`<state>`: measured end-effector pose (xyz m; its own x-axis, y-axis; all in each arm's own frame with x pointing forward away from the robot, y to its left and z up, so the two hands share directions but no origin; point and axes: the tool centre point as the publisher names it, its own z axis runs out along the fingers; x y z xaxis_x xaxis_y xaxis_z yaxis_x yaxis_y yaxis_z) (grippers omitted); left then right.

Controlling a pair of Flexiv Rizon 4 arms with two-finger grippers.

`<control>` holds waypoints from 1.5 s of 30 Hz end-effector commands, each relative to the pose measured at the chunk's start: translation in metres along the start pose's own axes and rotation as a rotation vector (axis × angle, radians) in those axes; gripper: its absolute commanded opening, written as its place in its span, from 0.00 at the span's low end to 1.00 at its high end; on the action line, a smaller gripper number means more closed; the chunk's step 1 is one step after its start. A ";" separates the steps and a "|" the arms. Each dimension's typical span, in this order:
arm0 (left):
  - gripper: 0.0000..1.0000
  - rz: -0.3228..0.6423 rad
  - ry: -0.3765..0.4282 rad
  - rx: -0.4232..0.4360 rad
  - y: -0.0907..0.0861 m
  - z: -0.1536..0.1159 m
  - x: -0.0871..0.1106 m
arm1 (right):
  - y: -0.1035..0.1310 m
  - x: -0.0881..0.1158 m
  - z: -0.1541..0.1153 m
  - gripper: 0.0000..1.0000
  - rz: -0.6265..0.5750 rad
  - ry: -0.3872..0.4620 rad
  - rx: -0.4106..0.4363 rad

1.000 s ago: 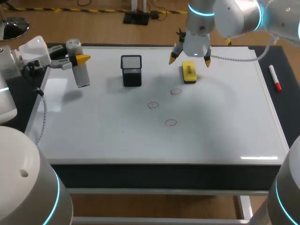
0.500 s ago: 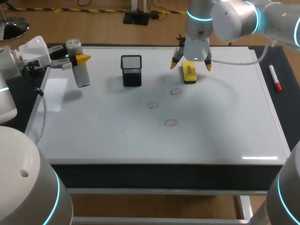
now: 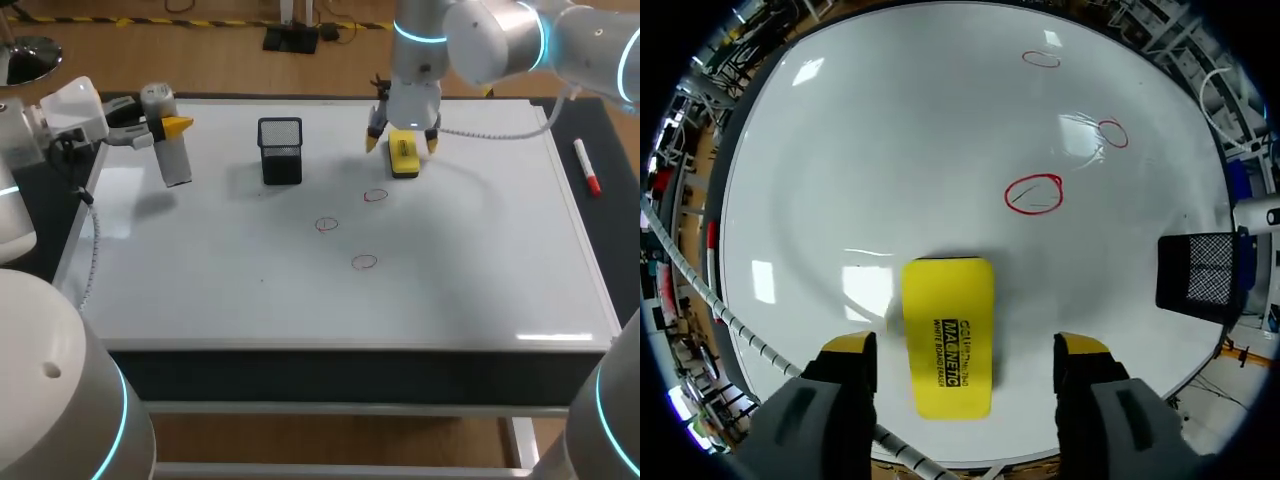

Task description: Pick up the inspection probe, press it on each red-marked spot on the whiteboard one by one, put down the probe, pick up the eraser, and wipe off all the red marks.

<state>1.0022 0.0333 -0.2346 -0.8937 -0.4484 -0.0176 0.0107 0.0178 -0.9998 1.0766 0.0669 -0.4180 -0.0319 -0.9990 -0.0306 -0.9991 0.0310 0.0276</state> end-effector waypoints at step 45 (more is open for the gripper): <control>0.00 0.002 0.002 0.004 0.000 0.000 0.000 | 0.021 0.121 -0.084 0.00 -0.115 0.003 0.043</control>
<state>1.0021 0.0334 -0.2344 -0.8937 -0.4482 -0.0174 0.0104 0.0181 -0.9998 1.0633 -0.0458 -0.3431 0.0851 -0.9961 -0.0232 -0.9964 -0.0850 -0.0050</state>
